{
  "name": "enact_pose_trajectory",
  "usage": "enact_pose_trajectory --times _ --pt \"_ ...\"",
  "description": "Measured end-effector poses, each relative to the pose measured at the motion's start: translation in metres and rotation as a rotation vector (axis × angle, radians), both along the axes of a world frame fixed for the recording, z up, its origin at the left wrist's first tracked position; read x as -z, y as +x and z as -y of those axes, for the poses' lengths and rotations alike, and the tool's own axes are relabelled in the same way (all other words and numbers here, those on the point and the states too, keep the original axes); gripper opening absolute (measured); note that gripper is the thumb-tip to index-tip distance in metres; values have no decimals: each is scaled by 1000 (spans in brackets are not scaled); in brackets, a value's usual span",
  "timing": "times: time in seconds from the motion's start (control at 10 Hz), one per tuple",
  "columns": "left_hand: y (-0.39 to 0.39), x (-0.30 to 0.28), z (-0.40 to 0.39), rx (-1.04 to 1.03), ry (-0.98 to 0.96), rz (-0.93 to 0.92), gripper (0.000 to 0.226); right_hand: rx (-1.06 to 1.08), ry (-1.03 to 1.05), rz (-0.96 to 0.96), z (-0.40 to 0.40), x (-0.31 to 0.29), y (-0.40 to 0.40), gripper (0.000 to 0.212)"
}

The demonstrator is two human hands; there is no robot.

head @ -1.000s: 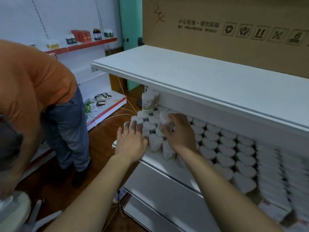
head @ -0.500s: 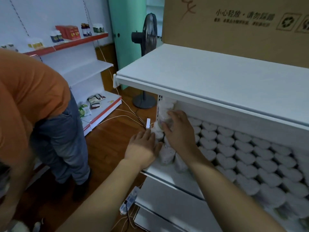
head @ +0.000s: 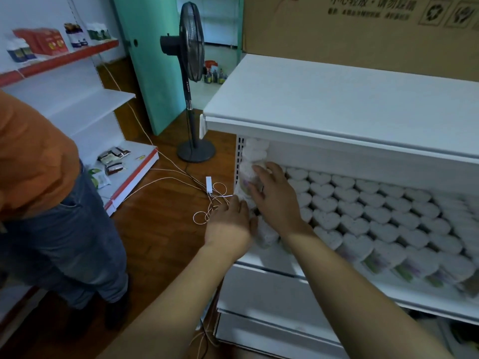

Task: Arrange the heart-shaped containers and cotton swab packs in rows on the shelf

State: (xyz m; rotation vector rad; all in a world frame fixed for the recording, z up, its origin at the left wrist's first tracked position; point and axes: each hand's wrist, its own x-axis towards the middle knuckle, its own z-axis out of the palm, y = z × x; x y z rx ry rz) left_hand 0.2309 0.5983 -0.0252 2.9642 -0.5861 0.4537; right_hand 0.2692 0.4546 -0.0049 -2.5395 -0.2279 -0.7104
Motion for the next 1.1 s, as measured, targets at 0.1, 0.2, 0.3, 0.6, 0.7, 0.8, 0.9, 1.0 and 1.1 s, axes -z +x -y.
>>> enact_pose_trajectory --times 0.1,0.2,0.3,0.6,0.7,0.8,0.9,1.0,1.1 --pt "-1 -1 0 3 9 -21 50 23 -3 9 0 2 1 42" --pt "-1 -1 -1 3 -11 -9 49 23 -27 6 2 3 3 43" --pt "-2 -2 0 1 -17 -12 47 19 -69 21 2 3 2 44" --pt "-4 -3 0 -9 -7 -25 50 11 -172 -5 3 -1 5 48" --pt "-4 -3 -1 -9 -28 -36 52 28 -196 -23 3 -3 4 49" --pt "-4 -3 -1 0 -30 -50 56 42 -209 -19 6 1 6 47" --pt "-5 -4 -1 1 -44 -109 61 54 -232 -53 6 -1 3 50" --pt "-5 -6 -2 -27 -35 -116 66 56 -246 -43 4 -2 2 55" --pt "-8 -8 -2 -77 -55 -115 66 81 -233 -20 7 -7 -5 57"
